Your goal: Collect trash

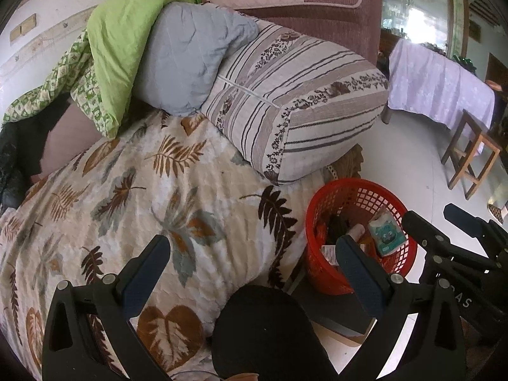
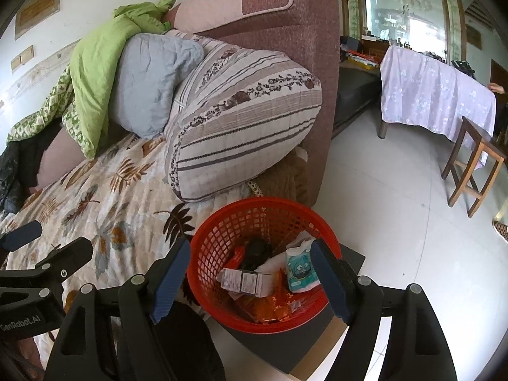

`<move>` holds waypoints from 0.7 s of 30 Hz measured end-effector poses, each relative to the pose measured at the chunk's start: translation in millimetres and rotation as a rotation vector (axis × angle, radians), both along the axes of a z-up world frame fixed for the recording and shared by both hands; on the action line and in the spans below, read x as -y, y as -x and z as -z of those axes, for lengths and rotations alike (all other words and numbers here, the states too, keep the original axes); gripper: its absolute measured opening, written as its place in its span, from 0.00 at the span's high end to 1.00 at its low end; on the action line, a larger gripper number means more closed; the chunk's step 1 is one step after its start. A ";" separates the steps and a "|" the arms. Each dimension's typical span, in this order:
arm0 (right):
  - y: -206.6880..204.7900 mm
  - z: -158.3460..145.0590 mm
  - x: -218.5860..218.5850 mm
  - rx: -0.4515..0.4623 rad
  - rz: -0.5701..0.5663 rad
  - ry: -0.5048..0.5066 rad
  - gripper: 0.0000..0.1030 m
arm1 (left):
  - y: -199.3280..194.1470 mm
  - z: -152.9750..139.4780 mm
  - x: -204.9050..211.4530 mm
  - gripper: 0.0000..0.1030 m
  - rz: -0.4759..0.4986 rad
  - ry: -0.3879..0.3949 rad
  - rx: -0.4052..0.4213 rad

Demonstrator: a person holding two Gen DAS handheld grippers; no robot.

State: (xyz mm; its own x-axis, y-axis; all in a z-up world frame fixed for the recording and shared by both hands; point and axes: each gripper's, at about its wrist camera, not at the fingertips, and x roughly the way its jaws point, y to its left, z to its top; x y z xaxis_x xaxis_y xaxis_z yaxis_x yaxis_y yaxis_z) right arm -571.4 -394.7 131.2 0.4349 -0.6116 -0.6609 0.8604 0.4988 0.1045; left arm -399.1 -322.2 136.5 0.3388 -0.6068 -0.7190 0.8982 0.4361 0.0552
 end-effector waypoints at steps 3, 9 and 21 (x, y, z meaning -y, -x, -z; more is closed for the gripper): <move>1.3 2.0 2.4 0.000 0.005 -0.004 0.21 | 1.0 4.3 2.6 0.00 0.004 -0.013 -0.007; 6.2 9.4 7.5 0.001 0.024 -0.026 0.21 | 3.0 14.0 7.2 0.00 0.018 -0.045 -0.029; 9.8 17.8 13.4 -0.003 0.041 -0.039 0.21 | 7.4 21.4 12.4 0.00 0.031 -0.064 -0.030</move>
State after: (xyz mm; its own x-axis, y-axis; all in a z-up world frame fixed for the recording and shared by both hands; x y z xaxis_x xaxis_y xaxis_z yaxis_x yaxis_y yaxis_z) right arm -581.2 -408.1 113.4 0.4077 -0.6030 -0.6857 0.8806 0.4584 0.1204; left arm -406.5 -334.5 115.1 0.2977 -0.5693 -0.7663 0.9131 0.4041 0.0545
